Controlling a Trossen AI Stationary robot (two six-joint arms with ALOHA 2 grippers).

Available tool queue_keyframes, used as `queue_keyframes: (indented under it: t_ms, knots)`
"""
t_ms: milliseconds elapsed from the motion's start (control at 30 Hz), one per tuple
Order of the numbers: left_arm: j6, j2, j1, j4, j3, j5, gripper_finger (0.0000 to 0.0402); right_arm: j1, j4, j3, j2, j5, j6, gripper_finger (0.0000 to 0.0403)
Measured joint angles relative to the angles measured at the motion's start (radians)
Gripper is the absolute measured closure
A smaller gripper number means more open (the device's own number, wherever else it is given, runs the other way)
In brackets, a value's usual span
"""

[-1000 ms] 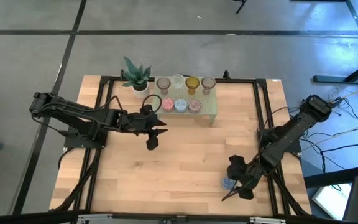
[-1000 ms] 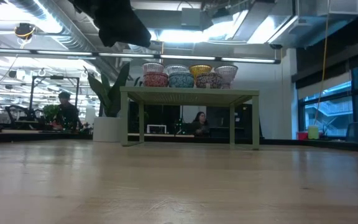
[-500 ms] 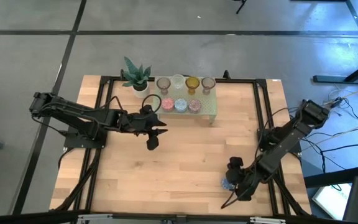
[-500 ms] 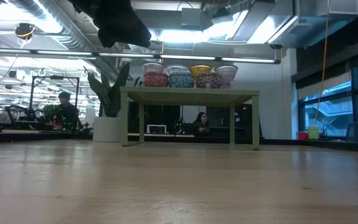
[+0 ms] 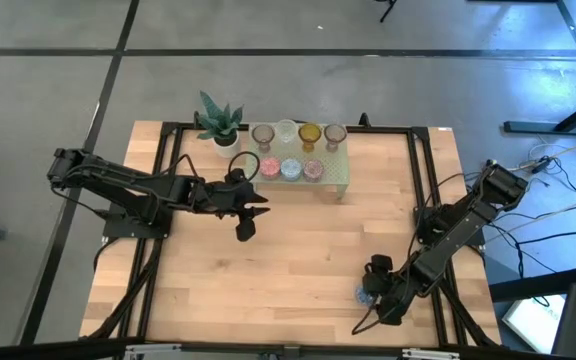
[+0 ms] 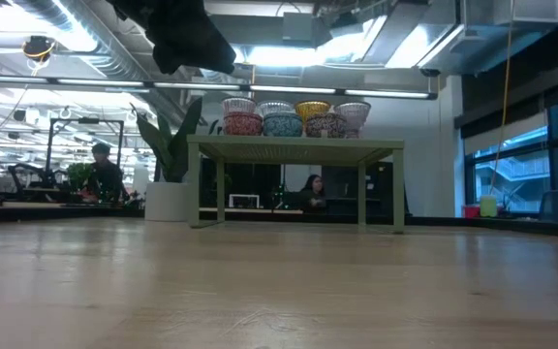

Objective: Pick & Place candle stick holders
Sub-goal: Put the blue scented candle on the shelf

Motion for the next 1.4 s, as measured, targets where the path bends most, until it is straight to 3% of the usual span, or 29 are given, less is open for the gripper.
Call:
queue_keyframes:
  t_ms: [567,833,1400]
  knots:
    - [0.0,0.0,0.0,0.0,0.0,0.0,0.0286,0.0,0.007,0.0,0.0,-0.002,-0.011,0.0057]
    - [0.0,0.0,0.0,0.0,0.0,0.0,0.0286,0.0,0.011,0.0,0.0,0.057,-0.015,0.0057]
    - [0.0,0.0,0.0,0.0,0.0,0.0,0.0286,0.0,0.025,0.0,0.0,0.085,-0.12,0.0057]
